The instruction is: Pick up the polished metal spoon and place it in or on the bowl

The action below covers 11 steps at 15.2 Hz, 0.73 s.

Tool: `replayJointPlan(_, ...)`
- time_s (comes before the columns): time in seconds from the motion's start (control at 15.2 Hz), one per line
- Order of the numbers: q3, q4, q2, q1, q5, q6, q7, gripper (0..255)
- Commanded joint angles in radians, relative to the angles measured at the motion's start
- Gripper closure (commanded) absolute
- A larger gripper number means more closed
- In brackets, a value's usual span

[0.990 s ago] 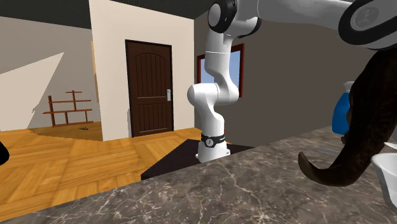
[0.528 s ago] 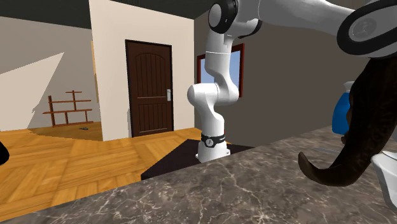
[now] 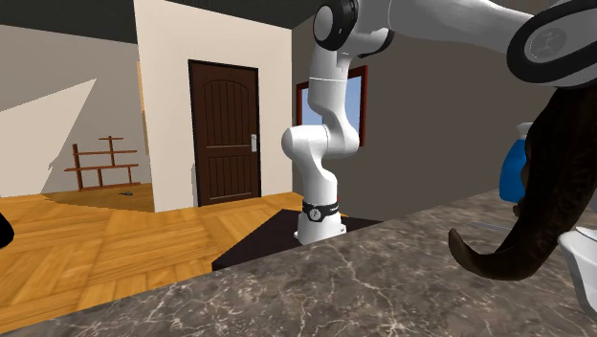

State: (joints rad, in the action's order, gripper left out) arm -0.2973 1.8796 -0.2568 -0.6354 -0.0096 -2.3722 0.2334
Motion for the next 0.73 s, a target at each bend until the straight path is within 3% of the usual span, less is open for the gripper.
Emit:
replayJointPlan(0.0,0.0,0.0,0.0,0.0,0.0,0.0,0.0,0)
replayJointPlan(0.33,-0.006,-0.018,0.083,0.016,0.031,0.098,-0.02,0)
replayJointPlan(0.66,-0.006,-0.018,0.083,0.016,0.031,0.098,-0.02,0)
